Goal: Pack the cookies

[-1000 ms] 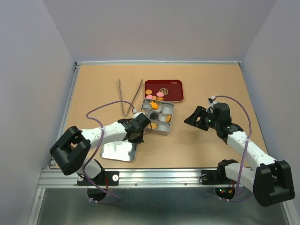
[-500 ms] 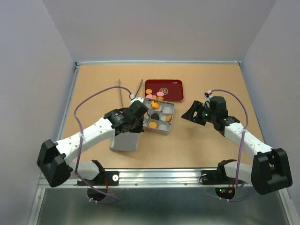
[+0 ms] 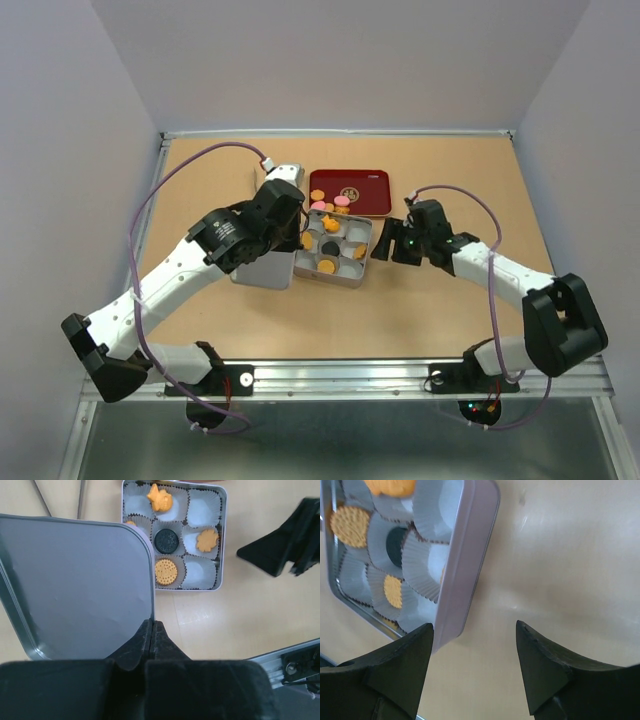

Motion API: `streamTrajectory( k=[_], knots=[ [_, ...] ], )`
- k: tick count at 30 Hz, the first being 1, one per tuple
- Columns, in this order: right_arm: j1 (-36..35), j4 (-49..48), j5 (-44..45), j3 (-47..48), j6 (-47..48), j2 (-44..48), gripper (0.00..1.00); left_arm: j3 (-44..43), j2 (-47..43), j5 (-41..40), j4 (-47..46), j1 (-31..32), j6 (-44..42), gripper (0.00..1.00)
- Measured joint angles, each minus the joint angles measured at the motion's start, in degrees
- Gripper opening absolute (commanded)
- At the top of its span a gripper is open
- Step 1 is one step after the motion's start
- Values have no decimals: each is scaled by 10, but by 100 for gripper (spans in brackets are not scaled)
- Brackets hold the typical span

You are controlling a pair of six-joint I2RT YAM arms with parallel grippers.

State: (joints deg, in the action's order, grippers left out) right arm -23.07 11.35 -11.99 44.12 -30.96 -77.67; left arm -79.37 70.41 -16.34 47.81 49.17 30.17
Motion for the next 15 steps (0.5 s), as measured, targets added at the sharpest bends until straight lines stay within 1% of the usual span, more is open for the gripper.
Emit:
streamTrajectory(
  k=[4,11,15],
  knots=[
    [-40,7,11,2,-5,-48,69,-14,0,-7,3,0,-9,0],
    [-51,9,11,34,-9,-97,66,-13,1,-7,3,0,-18,0],
    [-54,5,9,40,-7,-94,66,-8,0,-6,-1,0,-18,0]
  ],
)
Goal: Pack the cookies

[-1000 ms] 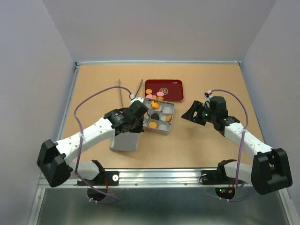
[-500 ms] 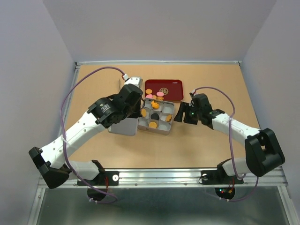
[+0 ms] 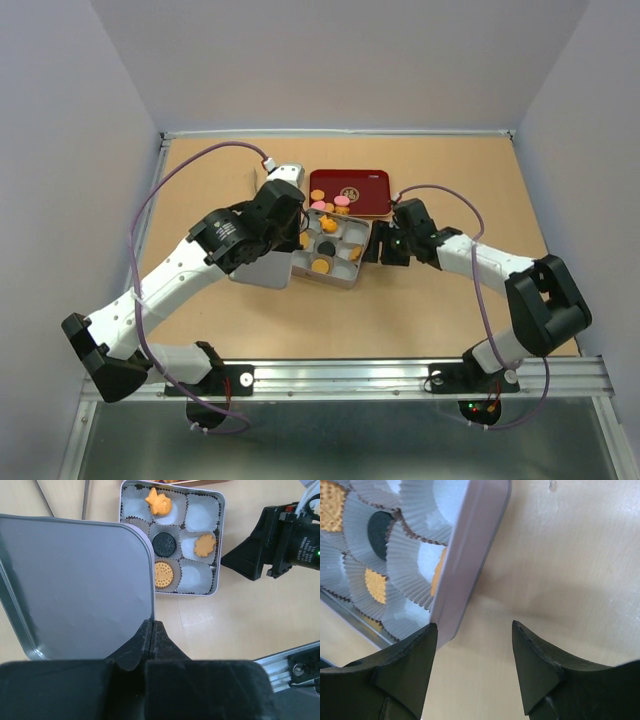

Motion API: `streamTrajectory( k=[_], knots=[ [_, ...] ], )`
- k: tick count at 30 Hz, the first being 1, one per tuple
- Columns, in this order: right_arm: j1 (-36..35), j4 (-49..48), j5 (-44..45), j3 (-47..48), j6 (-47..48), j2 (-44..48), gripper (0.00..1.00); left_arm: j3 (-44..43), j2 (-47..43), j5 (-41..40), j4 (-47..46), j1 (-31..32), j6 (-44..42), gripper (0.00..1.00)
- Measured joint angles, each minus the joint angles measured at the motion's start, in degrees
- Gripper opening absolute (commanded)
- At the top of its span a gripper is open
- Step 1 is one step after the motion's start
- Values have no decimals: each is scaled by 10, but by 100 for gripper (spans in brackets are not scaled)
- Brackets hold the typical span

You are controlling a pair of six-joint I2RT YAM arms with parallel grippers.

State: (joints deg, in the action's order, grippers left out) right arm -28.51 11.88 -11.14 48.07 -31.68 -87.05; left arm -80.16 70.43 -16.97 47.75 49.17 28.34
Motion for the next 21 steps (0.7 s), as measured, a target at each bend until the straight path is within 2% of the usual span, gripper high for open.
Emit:
streamTrajectory(
  k=[7,9,14,21],
  knots=[
    [-4,-5,1,0,1,82,66,28,-1,6,-8,0,0,0],
    [-4,-13,0,0,0,90,60,28,-1,8,-10,0,0,0],
    [-11,-19,-3,0,-7,37,49,28,-1,13,-21,0,0,0],
    [-29,-25,-6,1,-16,3,47,36,-1,16,-29,0,0,0]
  ],
)
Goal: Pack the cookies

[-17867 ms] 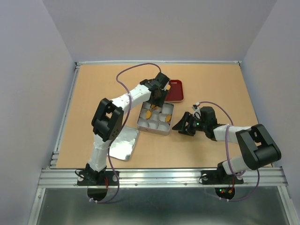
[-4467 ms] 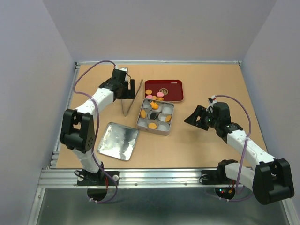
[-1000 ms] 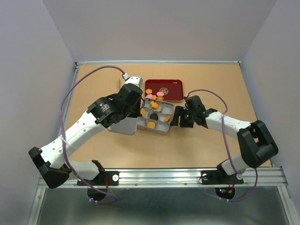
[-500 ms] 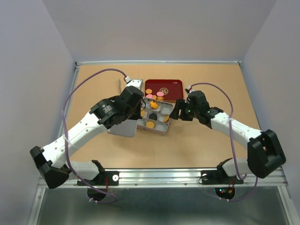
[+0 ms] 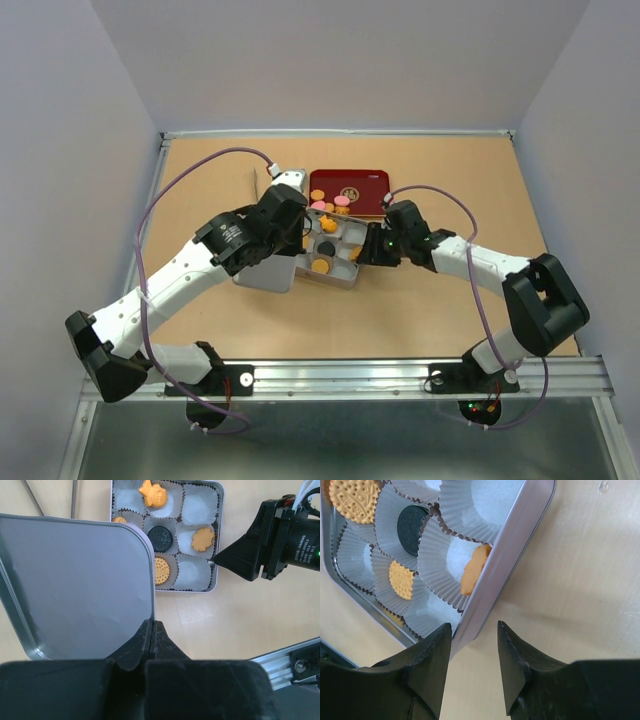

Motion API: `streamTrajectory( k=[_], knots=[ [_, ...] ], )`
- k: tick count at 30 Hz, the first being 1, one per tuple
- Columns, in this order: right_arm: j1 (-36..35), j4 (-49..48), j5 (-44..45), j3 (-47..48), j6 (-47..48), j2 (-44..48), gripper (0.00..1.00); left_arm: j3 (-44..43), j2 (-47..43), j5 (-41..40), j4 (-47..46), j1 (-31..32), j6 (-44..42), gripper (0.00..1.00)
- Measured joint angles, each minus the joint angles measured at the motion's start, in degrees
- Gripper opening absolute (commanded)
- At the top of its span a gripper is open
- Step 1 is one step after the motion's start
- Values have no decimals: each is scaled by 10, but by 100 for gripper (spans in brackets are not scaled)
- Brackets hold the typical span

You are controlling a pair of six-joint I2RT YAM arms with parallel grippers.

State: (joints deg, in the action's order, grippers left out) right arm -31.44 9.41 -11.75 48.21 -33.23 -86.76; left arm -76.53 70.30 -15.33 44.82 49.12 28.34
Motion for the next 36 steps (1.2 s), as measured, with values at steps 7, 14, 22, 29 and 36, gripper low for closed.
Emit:
streamTrajectory(
  k=[7,14,22,29,36],
  knots=[
    [-1,-3,0,0,0,-7,45,12,0,3,-2,0,0,0],
    [-2,-21,3,1,4,-27,40,12,2,6,-5,0,-2,0],
    [-5,-23,46,1,19,-29,41,6,8,21,-5,0,-11,0],
    [-5,-13,88,1,30,-26,45,6,8,31,-5,0,-11,0],
    [-5,19,125,7,48,-3,63,4,8,34,-4,0,-11,0]
  ],
)
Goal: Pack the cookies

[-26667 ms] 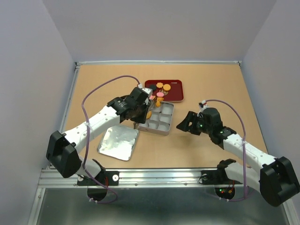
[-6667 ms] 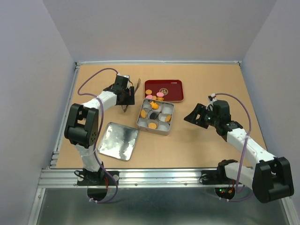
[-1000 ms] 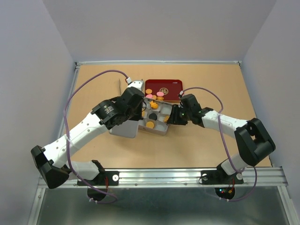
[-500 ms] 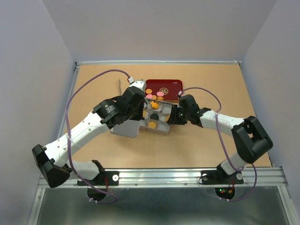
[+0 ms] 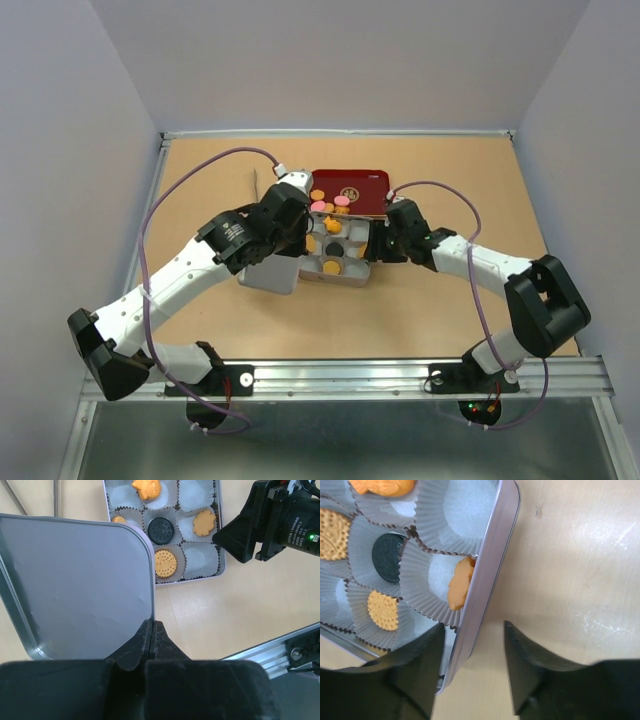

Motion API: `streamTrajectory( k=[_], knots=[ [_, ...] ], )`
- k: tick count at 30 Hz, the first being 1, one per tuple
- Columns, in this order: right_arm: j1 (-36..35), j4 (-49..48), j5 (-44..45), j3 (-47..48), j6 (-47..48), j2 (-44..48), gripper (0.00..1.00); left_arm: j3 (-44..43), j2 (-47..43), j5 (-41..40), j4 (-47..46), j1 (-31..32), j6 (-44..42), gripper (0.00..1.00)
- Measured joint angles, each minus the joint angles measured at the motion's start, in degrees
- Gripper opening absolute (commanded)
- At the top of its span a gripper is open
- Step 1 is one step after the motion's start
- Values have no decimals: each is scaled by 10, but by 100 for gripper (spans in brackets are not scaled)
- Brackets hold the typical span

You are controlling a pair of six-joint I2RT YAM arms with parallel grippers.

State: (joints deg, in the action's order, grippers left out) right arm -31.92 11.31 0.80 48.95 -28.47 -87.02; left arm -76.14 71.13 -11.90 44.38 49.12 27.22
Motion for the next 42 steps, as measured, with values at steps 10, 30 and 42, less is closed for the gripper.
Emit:
streamTrajectory(
  k=[10,30,42],
  knots=[
    [0,18,-7,44,12,91,85,-78,0,-4,-4,-5,-35,0],
    [308,-643,-439,-1,-462,23,92,-149,82,555,-584,-398,131,0],
    [306,-817,-494,-1,-766,-123,93,24,201,618,-1128,-445,737,0]
  ],
)
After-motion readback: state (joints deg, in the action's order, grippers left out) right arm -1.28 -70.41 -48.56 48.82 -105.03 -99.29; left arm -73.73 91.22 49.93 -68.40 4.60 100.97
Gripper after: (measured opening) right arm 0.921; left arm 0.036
